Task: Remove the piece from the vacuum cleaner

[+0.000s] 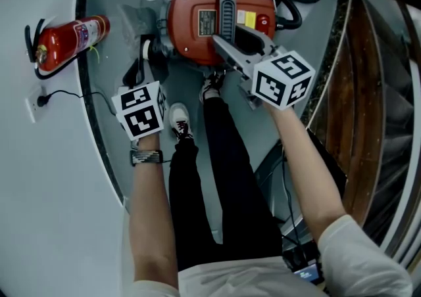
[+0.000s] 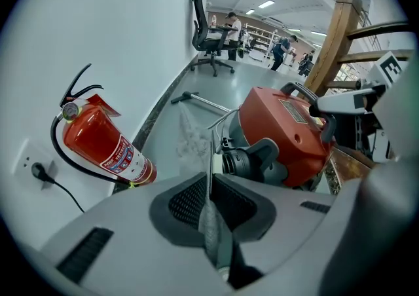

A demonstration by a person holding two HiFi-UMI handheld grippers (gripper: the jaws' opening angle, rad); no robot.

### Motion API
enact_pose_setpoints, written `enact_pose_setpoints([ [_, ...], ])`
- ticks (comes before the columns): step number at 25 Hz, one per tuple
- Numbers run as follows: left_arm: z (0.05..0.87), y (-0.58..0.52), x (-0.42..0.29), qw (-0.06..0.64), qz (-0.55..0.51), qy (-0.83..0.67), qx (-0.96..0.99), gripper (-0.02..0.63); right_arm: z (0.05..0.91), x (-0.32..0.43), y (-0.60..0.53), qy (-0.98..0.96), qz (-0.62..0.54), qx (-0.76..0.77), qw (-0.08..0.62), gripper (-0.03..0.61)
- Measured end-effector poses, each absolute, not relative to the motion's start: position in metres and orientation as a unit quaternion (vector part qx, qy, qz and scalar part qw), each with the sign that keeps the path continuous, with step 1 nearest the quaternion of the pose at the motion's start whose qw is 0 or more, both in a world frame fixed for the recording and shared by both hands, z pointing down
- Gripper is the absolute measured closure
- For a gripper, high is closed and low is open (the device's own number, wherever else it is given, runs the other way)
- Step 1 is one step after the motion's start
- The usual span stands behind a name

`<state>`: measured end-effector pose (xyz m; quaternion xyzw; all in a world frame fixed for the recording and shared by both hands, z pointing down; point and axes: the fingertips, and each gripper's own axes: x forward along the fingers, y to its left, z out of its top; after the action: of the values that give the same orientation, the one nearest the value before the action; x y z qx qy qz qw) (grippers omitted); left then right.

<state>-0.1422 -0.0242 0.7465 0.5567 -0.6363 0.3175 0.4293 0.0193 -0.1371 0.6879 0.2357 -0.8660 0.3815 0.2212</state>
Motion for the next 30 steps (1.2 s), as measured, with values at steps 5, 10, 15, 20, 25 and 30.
enact_pose_setpoints([
  [5, 0.7473, -0.0233, -0.1436, 0.435, 0.313, -0.636, 0.555, 0.575, 0.6878, 0.0199, -0.1370, -0.867, 0.379, 0.237, 0.219, 0.383],
  [10, 0.7480, -0.0228, -0.1464, 0.435, 0.313, -0.637, 0.554, 0.575, 0.6879, 0.0196, -0.1371, -0.869, 0.377, 0.234, 0.218, 0.383],
  [15, 0.7482, -0.0223, -0.1471, 0.436, 0.313, -0.636, 0.554, 0.575, 0.6878, 0.0195, -0.1370, -0.869, 0.377, 0.234, 0.218, 0.383],
  [20, 0.7481, -0.0223, -0.1480, 0.435, 0.314, -0.636, 0.555, 0.574, 0.6875, 0.0193, -0.1368, -0.870, 0.376, 0.232, 0.219, 0.383],
  [25, 0.7483, -0.0219, -0.1486, 0.435, 0.314, -0.635, 0.557, 0.574, 0.6869, 0.0188, -0.1369, -0.873, 0.371, 0.233, 0.217, 0.383],
  [30, 0.7486, -0.0220, -0.1492, 0.441, 0.309, -0.635, 0.554, 0.572, 0.6867, 0.0190, -0.1371, -0.875, 0.366, 0.233, 0.215, 0.383],
])
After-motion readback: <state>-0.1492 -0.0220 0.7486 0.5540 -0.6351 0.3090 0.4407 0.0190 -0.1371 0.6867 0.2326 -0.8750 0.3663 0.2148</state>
